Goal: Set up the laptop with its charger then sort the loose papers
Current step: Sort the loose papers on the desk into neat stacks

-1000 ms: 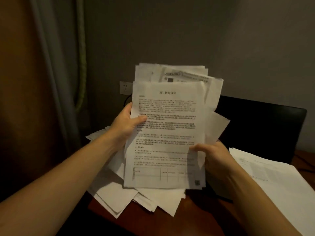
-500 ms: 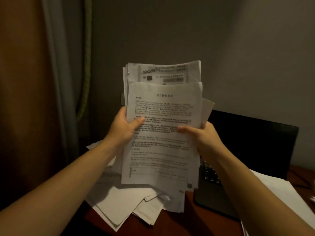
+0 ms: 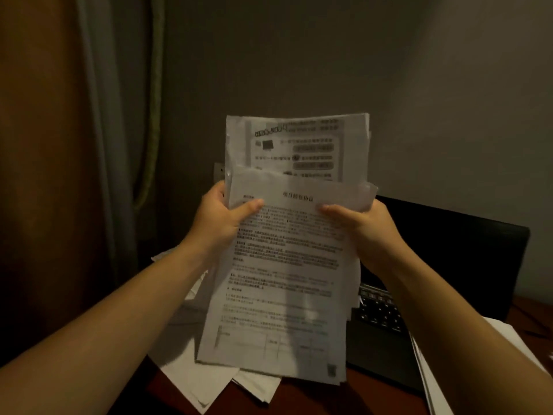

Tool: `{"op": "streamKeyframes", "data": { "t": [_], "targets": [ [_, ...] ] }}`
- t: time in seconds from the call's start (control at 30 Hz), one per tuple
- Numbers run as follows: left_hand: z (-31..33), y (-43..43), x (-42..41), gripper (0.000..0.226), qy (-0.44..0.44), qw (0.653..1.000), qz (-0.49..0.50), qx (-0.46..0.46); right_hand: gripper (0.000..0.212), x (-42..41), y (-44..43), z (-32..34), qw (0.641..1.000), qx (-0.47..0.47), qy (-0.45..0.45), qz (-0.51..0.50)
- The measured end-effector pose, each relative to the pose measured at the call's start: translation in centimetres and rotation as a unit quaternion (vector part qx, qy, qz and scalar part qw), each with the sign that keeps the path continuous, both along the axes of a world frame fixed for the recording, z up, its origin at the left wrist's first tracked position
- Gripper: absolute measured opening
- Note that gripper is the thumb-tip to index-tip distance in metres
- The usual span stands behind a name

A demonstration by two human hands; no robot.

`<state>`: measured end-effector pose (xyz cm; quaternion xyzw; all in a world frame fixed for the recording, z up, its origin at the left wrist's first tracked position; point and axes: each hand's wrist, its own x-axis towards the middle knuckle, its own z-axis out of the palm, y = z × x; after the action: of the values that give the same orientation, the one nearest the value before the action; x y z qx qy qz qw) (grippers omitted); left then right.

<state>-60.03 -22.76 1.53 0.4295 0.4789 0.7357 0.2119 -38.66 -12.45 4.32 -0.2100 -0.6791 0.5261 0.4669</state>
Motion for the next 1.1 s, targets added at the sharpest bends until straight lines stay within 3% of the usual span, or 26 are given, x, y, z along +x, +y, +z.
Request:
{"op": "streamKeyframes", "data": {
  "t": [0.23,0.4,0.5,0.67,0.8,0.97,1.1],
  "targets": [
    [2.1,0.1,-0.5,0.038,-0.032,0.998,0.029,0.049,0.050,0.3,0.8,1.8,0.997,0.024,0.059,0.039],
    [-2.8,0.3,-0.5,0.041,0.011,0.999,-0.021,-0.033,0.039,0.3,0.4,-4.0,0.999,-0.003,-0.037,0.007],
    [-3.1,0.5,-0.6,0.032,0.059,0.996,-0.024,-0.064,0.035,0.0,0.5,-3.4,0.999,0.007,-0.047,0.002],
    [-1.6,0.3,-0.9,0.037,0.089,0.993,-0.041,-0.073,0.042,0.4,1.0,-0.8,0.997,0.042,-0.060,0.037],
    [-1.8,0.1,-1.1,0.057,0.064,0.996,-0.020,-0.058,0.051,0.5,0.8,-3.9,0.997,0.034,-0.054,0.035],
    [-0.3,0.2,-0.1,0.052,0.079,0.996,-0.015,-0.026,0.052,0.1,0.5,-6.9,0.999,0.025,-0.024,0.029],
    [-1.1,0.1,0.3,0.062,0.075,0.996,-0.024,-0.031,0.045,0.3,0.1,-8.7,0.999,0.002,-0.032,0.009]
  ]
}}
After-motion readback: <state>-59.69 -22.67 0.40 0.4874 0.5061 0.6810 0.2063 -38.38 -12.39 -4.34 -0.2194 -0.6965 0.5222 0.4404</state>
